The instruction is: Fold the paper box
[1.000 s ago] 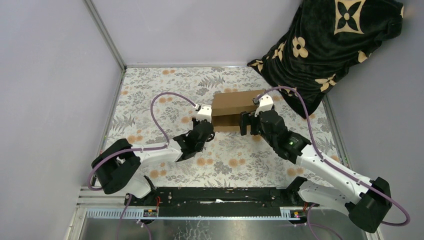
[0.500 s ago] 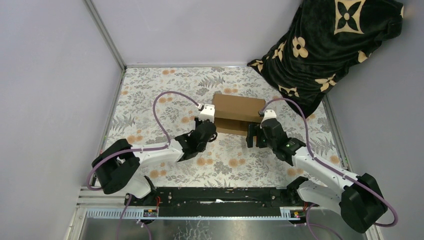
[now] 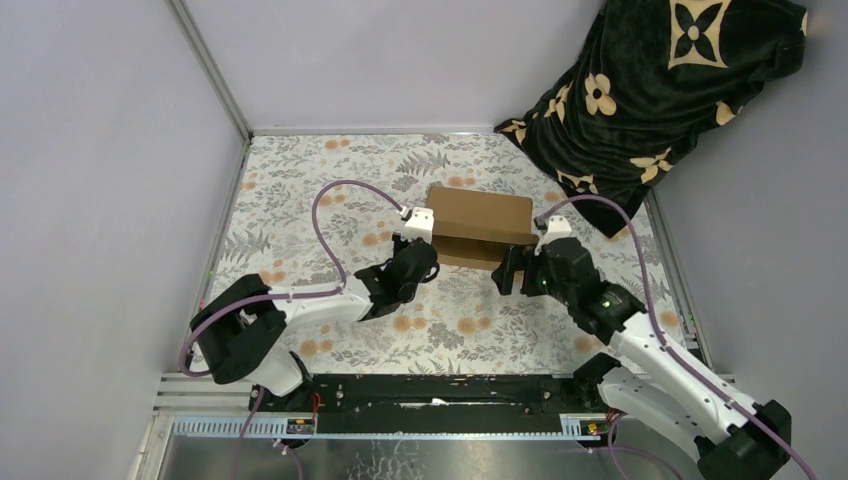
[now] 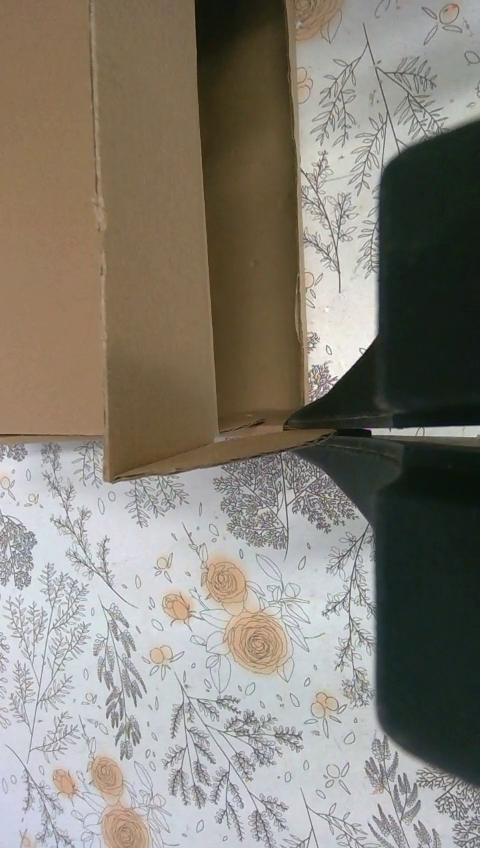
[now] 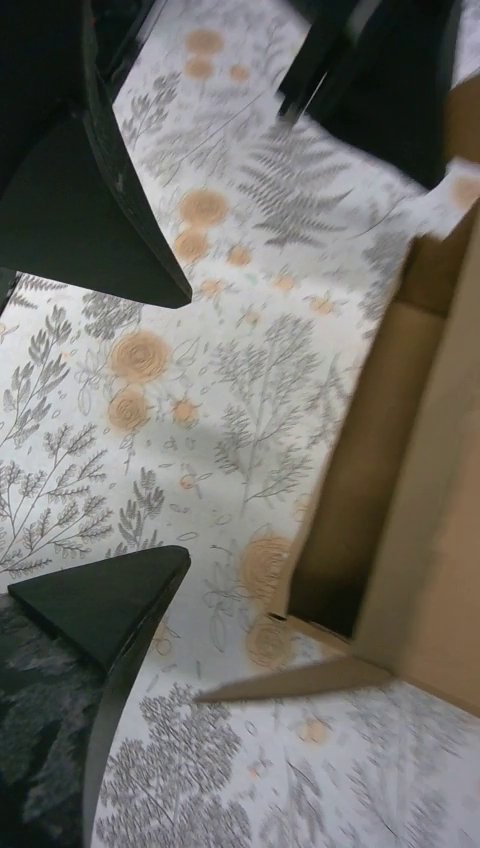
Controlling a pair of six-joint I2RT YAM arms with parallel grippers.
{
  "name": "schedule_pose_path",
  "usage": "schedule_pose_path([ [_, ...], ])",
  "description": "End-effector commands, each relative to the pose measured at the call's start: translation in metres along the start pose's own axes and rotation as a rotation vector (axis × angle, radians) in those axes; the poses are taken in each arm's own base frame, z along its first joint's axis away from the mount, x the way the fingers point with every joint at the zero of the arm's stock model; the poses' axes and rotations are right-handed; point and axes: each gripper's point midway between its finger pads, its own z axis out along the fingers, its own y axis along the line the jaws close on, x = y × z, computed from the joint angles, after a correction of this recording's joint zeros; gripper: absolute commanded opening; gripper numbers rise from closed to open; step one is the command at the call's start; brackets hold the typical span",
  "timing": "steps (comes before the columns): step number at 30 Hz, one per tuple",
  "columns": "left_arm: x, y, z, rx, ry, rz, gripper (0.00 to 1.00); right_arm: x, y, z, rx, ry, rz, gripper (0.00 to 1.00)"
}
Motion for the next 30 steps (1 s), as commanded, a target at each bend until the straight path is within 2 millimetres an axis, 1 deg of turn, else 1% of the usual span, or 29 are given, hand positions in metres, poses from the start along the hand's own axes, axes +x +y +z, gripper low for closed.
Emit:
schedule_pose_path([
  [1,-0.002,0.002,0.003,-0.034,-0.01,0.005,0.0,-0.042,0.007,-0.03,0.025,-0.083,0.013,0.98],
  [3,0.0,0.002,0.004,-0.04,-0.009,0.009,0.0,-0.055,0.012,-0.038,0.014,-0.117,0.018,0.98],
  [6,0.002,0.004,0.004,-0.049,-0.006,0.015,0.0,-0.082,0.022,-0.051,-0.011,-0.196,0.028,0.97],
  [8,0.004,0.005,0.005,-0.054,-0.003,0.017,0.0,-0.099,0.025,-0.053,-0.006,-0.242,0.02,0.96],
  [11,0.006,0.006,0.005,-0.058,-0.004,0.015,0.0,-0.117,0.026,-0.041,0.031,-0.254,-0.013,0.96],
  [13,0.007,0.006,0.004,-0.057,-0.006,0.012,0.04,-0.123,0.025,-0.024,0.045,-0.24,-0.021,0.95],
  [14,0.007,0.006,0.004,-0.056,-0.007,0.009,0.08,-0.124,0.026,-0.013,0.041,-0.22,-0.019,0.94],
  [16,0.005,0.005,0.003,-0.046,-0.011,0.003,0.18,-0.123,0.026,0.009,0.03,-0.182,-0.007,0.91],
  [17,0.005,0.003,0.002,-0.034,-0.011,0.002,0.24,-0.118,0.024,0.024,0.032,-0.15,-0.003,0.9],
  [19,0.004,0.0,0.0,-0.006,-0.012,-0.001,0.32,-0.111,0.022,0.044,0.021,-0.103,0.01,0.89],
  [21,0.005,-0.001,-0.001,0.01,-0.011,-0.004,0.35,-0.103,0.018,0.061,0.014,-0.063,0.027,0.88],
  [22,0.006,-0.002,-0.003,0.021,-0.008,-0.007,0.36,-0.096,0.018,0.068,-0.004,-0.033,0.034,0.88],
  [24,0.008,-0.003,-0.006,0.042,-0.001,-0.011,0.36,-0.085,0.014,0.08,-0.009,-0.001,0.048,0.87],
  [26,0.01,-0.004,-0.009,0.055,0.01,-0.025,0.37,-0.074,0.01,0.087,-0.005,0.032,0.053,0.86],
  [28,0.012,-0.007,-0.012,0.073,0.038,-0.039,0.43,-0.068,0.007,0.092,-0.005,0.043,0.058,0.86],
  [30,0.017,-0.015,-0.015,0.111,0.088,-0.048,0.49,-0.063,0.004,0.096,0.0,0.057,0.058,0.86],
])
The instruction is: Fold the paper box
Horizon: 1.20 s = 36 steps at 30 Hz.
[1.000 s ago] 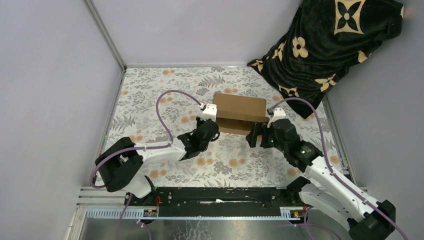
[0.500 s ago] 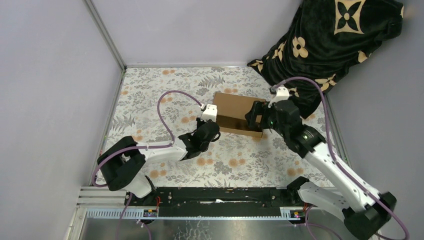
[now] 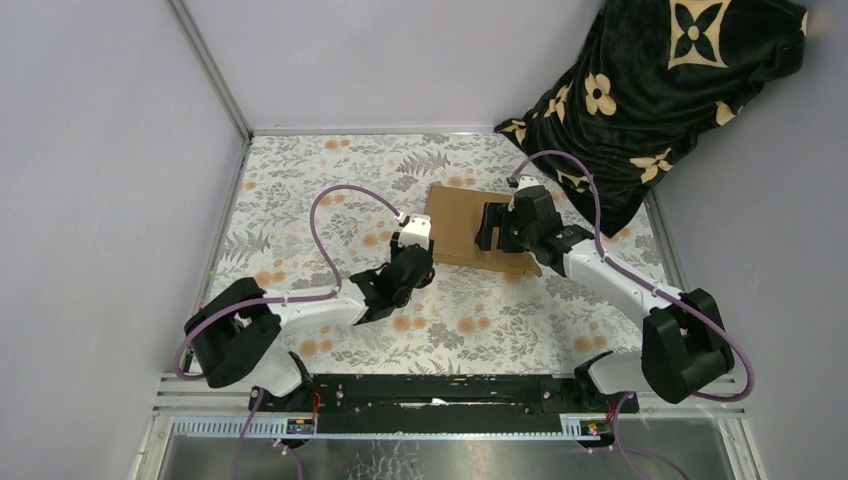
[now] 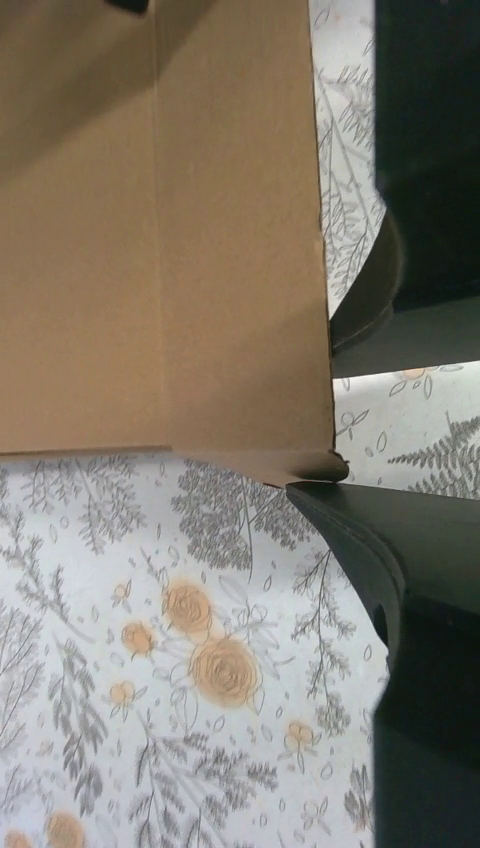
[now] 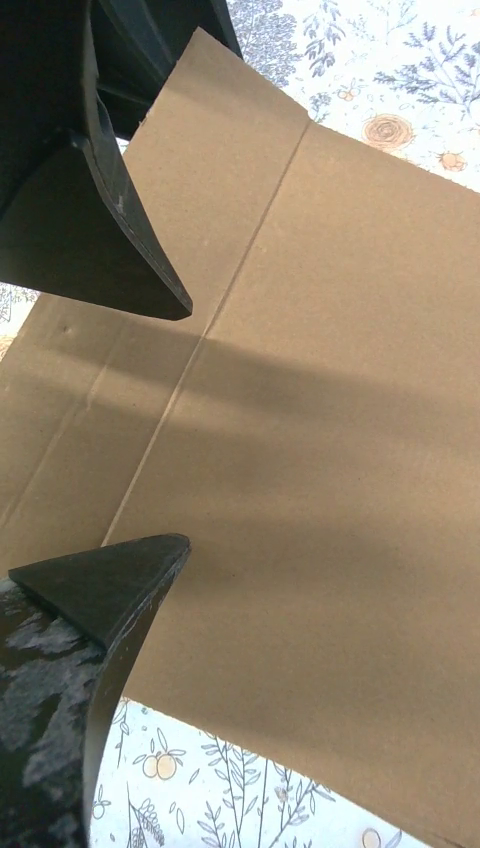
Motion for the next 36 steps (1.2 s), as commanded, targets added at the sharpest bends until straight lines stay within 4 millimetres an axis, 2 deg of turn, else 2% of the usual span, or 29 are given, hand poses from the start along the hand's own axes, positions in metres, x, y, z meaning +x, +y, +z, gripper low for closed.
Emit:
schedule_pose_path([
  [1,0.0,-0.02,-0.01,0.096,0.062,-0.061,0.51,-0.004,0.008,0.007,-0.06,-0.02,0.007,0.86],
  [4,0.008,-0.023,-0.018,0.112,0.123,-0.097,0.53,-0.002,0.005,0.011,-0.055,-0.013,0.007,0.86],
  [7,0.015,-0.009,-0.03,0.077,0.154,-0.144,0.53,0.001,0.002,0.014,-0.05,0.0,0.004,0.86],
  [14,-0.009,0.01,-0.064,0.079,0.11,-0.237,0.53,0.012,-0.01,0.026,-0.004,0.047,-0.024,0.86],
  [19,-0.043,0.015,-0.072,0.081,0.019,-0.256,0.56,0.023,-0.021,0.03,0.039,0.071,-0.038,0.86],
  [24,-0.058,0.0,-0.044,0.1,0.004,-0.222,0.57,0.026,-0.025,0.029,0.056,0.071,-0.041,0.86],
  [29,-0.057,-0.016,0.0,0.122,0.017,-0.218,0.53,0.008,-0.02,0.02,0.054,0.034,-0.058,0.86],
  [32,-0.058,-0.025,0.022,0.158,0.017,-0.221,0.45,-0.005,-0.021,0.014,0.07,-0.001,-0.061,0.86],
  [34,-0.059,-0.031,0.031,0.185,0.02,-0.22,0.34,-0.011,-0.022,0.01,0.073,-0.024,-0.058,0.83],
  [36,-0.06,-0.035,0.04,0.195,0.032,-0.217,0.24,-0.015,-0.025,0.008,0.086,-0.034,-0.059,0.75],
])
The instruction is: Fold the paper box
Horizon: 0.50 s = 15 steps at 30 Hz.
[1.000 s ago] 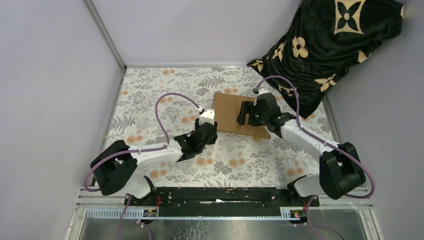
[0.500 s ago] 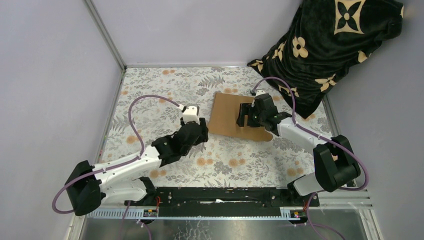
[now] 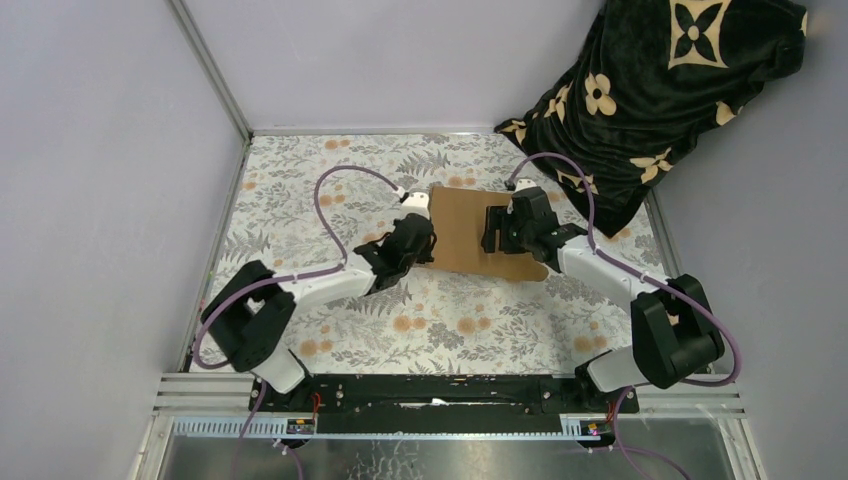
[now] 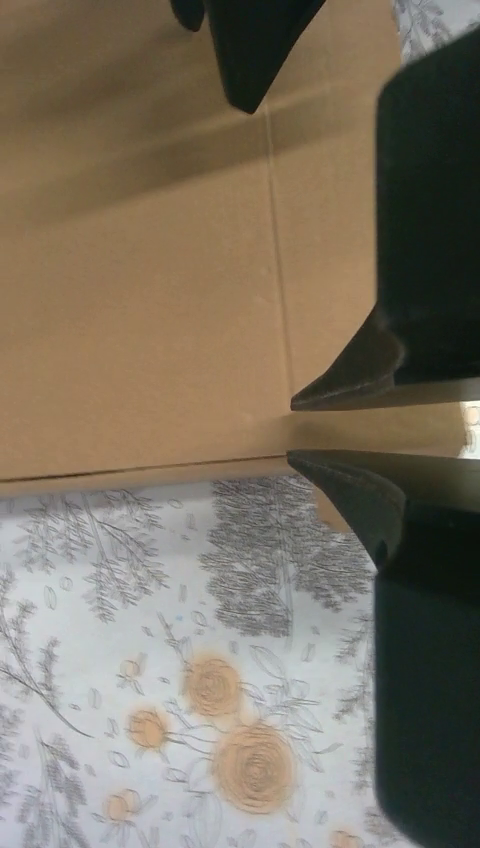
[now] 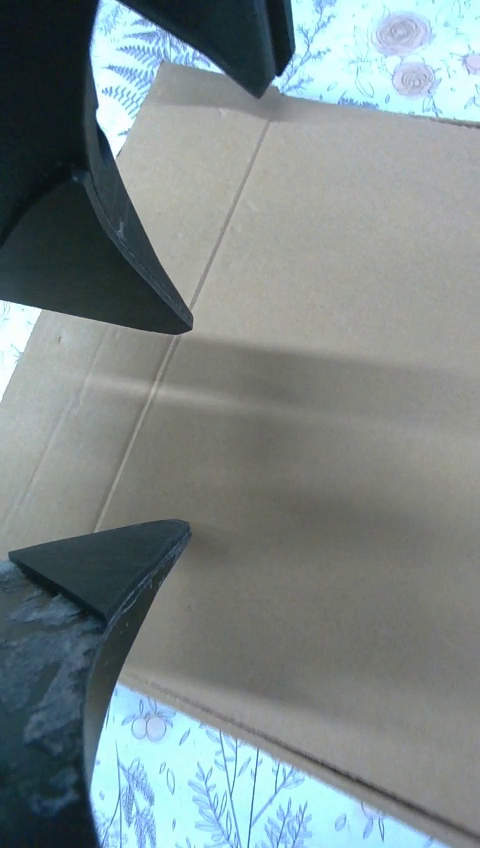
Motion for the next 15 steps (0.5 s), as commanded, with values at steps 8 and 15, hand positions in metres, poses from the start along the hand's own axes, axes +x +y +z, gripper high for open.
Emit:
schedule_pose_path([
  [8,-0.034,-0.024,0.034,0.087,-0.067,-0.002,0.17,-0.022,-0.019,-0.013,0.07,-0.056,-0.015,0.63],
  [15,-0.007,-0.015,0.051,0.055,0.019,0.015,0.15,0.002,-0.025,-0.002,0.076,0.0,0.0,0.57],
])
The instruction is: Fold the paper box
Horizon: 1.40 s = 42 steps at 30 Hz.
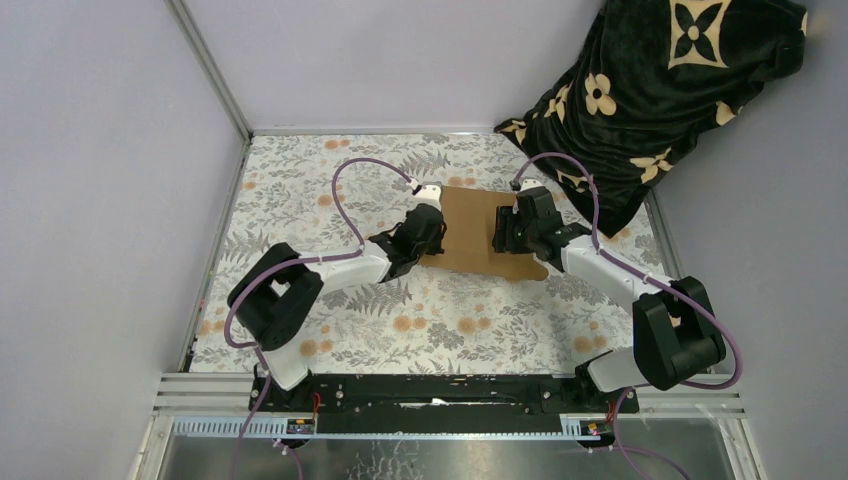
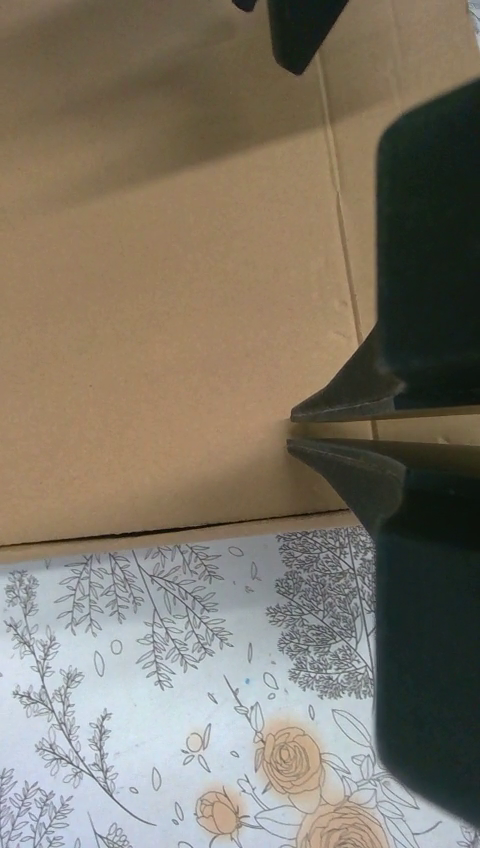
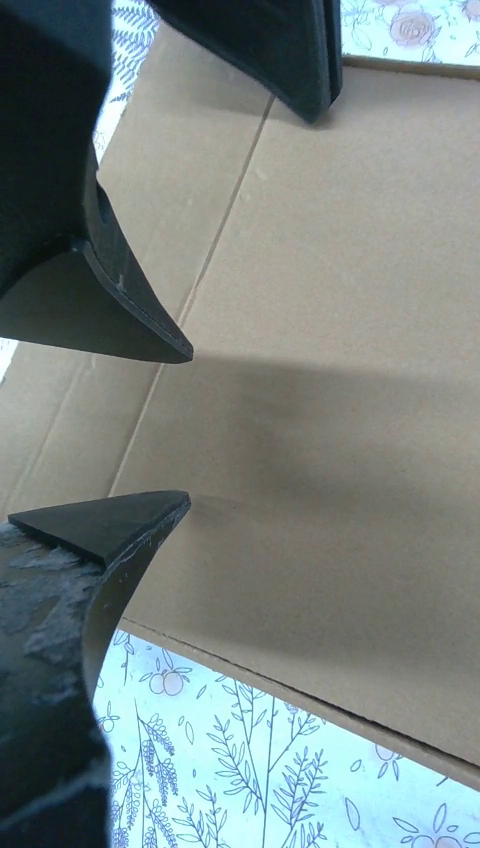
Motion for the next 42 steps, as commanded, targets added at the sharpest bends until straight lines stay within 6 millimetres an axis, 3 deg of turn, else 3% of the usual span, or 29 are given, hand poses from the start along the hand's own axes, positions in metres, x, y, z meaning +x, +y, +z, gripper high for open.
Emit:
schedule_pose_path([
  [1,0.003,-0.001,0.009,0.014,0.005,0.001,0.15,0.006,-0.007,0.006,0.02,0.001,0.003,0.57],
  [7,0.021,0.003,0.007,0.016,0.045,-0.014,0.13,0.019,-0.011,0.011,0.027,0.031,0.01,0.56],
  [11,-0.001,0.002,-0.014,0.024,-0.002,-0.026,0.16,0.004,-0.013,-0.003,0.038,-0.029,0.013,0.59],
  [16,-0.044,0.003,-0.046,0.024,-0.094,-0.023,0.23,-0.024,-0.02,-0.024,0.037,-0.127,0.058,0.61],
  [21,-0.066,0.016,-0.06,0.002,-0.141,-0.035,0.27,-0.029,-0.05,-0.029,0.098,-0.158,0.168,0.64],
  [24,-0.058,0.029,-0.056,-0.004,-0.12,-0.06,0.27,-0.016,-0.069,-0.02,0.116,-0.103,0.265,0.68],
  [29,-0.029,0.047,-0.047,0.017,-0.088,-0.106,0.32,0.01,-0.076,-0.009,0.018,-0.068,0.402,0.79],
  [33,-0.015,0.051,-0.04,0.052,-0.078,-0.129,0.42,0.007,-0.074,-0.007,-0.013,-0.108,0.409,0.8],
  [37,-0.011,0.05,-0.032,0.117,-0.096,-0.171,0.42,0.004,-0.063,-0.007,-0.086,-0.13,0.416,0.8],
  [42,-0.01,0.045,-0.026,0.171,-0.106,-0.171,0.49,-0.001,-0.06,-0.005,-0.114,-0.154,0.404,0.84],
])
